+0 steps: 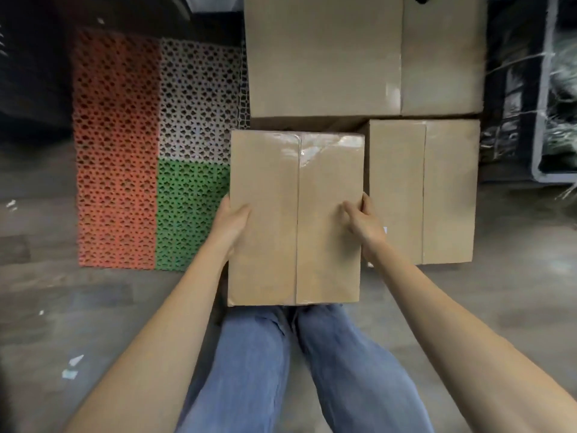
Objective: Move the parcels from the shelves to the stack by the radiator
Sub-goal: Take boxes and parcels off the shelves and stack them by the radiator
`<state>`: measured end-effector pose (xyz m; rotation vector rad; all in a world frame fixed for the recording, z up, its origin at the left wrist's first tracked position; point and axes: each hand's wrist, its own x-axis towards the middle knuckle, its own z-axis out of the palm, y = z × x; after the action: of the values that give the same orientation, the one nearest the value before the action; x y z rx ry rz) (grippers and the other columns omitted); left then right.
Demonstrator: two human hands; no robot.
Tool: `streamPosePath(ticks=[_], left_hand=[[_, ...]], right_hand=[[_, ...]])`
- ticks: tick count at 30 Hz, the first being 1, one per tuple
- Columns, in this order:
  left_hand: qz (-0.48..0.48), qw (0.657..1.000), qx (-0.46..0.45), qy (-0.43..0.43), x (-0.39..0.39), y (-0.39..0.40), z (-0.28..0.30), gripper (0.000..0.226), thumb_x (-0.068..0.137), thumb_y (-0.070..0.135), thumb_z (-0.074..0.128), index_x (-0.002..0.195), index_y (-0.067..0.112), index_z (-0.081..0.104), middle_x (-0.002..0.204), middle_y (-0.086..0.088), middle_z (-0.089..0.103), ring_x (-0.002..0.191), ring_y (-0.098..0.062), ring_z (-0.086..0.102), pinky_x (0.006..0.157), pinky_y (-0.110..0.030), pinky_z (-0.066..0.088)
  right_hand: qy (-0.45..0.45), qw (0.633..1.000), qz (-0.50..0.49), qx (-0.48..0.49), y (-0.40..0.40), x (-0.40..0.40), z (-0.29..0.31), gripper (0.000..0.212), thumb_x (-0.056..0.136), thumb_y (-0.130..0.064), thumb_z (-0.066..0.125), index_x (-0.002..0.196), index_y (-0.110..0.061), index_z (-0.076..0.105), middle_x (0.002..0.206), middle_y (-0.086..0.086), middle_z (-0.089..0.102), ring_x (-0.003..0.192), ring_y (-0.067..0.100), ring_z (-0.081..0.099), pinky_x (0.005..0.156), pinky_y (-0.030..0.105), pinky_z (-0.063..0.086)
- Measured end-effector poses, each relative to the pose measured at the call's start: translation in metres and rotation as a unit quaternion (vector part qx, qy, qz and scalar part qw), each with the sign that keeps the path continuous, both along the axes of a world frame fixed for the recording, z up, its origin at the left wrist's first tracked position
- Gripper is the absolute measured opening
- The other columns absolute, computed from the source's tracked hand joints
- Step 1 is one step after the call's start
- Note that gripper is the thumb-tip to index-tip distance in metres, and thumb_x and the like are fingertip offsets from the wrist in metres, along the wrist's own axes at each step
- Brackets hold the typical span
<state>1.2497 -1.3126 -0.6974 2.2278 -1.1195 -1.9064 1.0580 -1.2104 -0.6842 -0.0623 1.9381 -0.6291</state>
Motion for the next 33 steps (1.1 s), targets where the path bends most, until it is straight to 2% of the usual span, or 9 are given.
streamPosePath(ticks=[3, 6, 10, 15, 20, 26, 29, 31, 33], left_hand=[[-0.002, 1.000, -0.010, 0.003, -0.037, -0.005, -0.048, 0.049, 0.095, 0.007, 0.043, 0.143, 0.015, 0.035, 0.134, 0.002, 0.050, 0.122, -0.018, 0.049, 0.109, -0.038, 0.039], [0.031, 0.999, -0.033, 0.001, -0.054, 0.001, -0.079, 0.051, 0.093, 0.002, 0.040, 0.142, 0.012, 0.035, 0.139, -0.004, 0.049, 0.125, -0.019, 0.048, 0.111, -0.036, 0.036], [0.047, 0.999, 0.025, -0.002, -0.046, 0.005, -0.062, 0.061, 0.097, 0.014, 0.041, 0.150, 0.020, 0.012, 0.153, -0.005, 0.029, 0.136, -0.021, 0.036, 0.115, -0.040, 0.029], [-0.003, 0.997, 0.037, -0.060, -0.039, -0.005, 0.060, 0.065, 0.096, 0.021, 0.045, 0.150, 0.027, 0.009, 0.156, -0.013, 0.009, 0.140, -0.030, 0.024, 0.113, -0.041, 0.023], [-0.012, 0.998, -0.006, -0.064, 0.010, -0.019, 0.225, 0.063, 0.094, 0.016, 0.045, 0.149, 0.026, 0.015, 0.151, -0.013, 0.013, 0.134, -0.030, 0.032, 0.111, -0.037, 0.028], [-0.046, 0.986, -0.132, -0.094, 0.091, -0.020, 0.407, 0.065, 0.094, 0.009, 0.043, 0.149, 0.029, 0.014, 0.146, -0.014, 0.021, 0.114, -0.028, 0.048, 0.089, -0.027, 0.043], [0.049, 0.984, -0.148, -0.085, 0.141, 0.002, 0.481, 0.066, 0.095, 0.012, 0.043, 0.149, 0.032, 0.010, 0.150, -0.022, 0.023, 0.096, -0.031, 0.059, 0.082, -0.032, 0.052], [0.110, 0.977, -0.158, -0.086, 0.171, 0.034, 0.529, 0.063, 0.097, 0.010, 0.040, 0.150, 0.026, 0.010, 0.135, -0.023, 0.044, 0.057, -0.016, 0.045, 0.048, -0.018, 0.044], [0.145, 0.971, -0.158, -0.102, 0.199, 0.068, 0.566, 0.061, 0.097, 0.008, 0.039, 0.149, 0.021, 0.012, 0.085, -0.011, 0.057, 0.052, -0.011, 0.033, 0.043, -0.019, 0.031]], right_hand=[[0.045, 0.998, -0.001, -0.032, -0.014, -0.026, -0.030, 0.036, 0.087, -0.026, 0.049, 0.122, -0.019, 0.047, 0.113, -0.008, 0.048, 0.104, 0.010, 0.046, 0.097, 0.030, 0.036], [0.066, 0.994, 0.073, -0.054, -0.023, -0.031, -0.041, 0.051, 0.094, -0.017, 0.045, 0.143, -0.009, 0.032, 0.147, 0.002, 0.036, 0.136, 0.015, 0.033, 0.111, 0.020, 0.020], [0.043, 0.988, 0.131, -0.071, -0.028, 0.003, -0.015, 0.054, 0.096, -0.006, 0.040, 0.147, -0.009, 0.023, 0.153, 0.006, 0.028, 0.141, 0.014, 0.026, 0.095, 0.003, 0.017], [0.059, 0.988, 0.120, -0.073, -0.039, 0.022, 0.100, 0.053, 0.093, -0.004, 0.036, 0.144, -0.016, 0.033, 0.137, 0.009, 0.050, 0.125, 0.018, 0.047, 0.100, 0.026, 0.038], [0.100, 0.966, 0.211, -0.110, -0.077, 0.033, 0.260, 0.051, 0.093, -0.003, 0.038, 0.142, -0.015, 0.036, 0.131, 0.010, 0.056, 0.116, 0.017, 0.052, 0.092, 0.026, 0.041], [0.133, 0.892, 0.389, -0.187, -0.146, 0.086, 0.429, 0.047, 0.093, -0.010, 0.038, 0.140, -0.016, 0.043, 0.129, 0.009, 0.059, 0.112, 0.020, 0.057, 0.085, 0.022, 0.039], [0.090, 0.847, 0.470, -0.230, -0.150, 0.139, 0.504, 0.042, 0.092, -0.010, 0.040, 0.132, -0.013, 0.051, 0.122, 0.013, 0.063, 0.092, 0.019, 0.060, 0.079, 0.023, 0.042], [0.019, 0.802, 0.536, -0.262, -0.143, 0.179, 0.562, 0.037, 0.093, -0.009, 0.043, 0.129, -0.010, 0.054, 0.123, 0.015, 0.062, 0.104, 0.023, 0.060, 0.084, 0.026, 0.043], [-0.047, 0.743, 0.596, -0.299, -0.134, 0.215, 0.627, 0.035, 0.095, -0.008, 0.044, 0.129, -0.006, 0.054, 0.127, 0.018, 0.059, 0.118, 0.028, 0.055, 0.090, 0.035, 0.044]])
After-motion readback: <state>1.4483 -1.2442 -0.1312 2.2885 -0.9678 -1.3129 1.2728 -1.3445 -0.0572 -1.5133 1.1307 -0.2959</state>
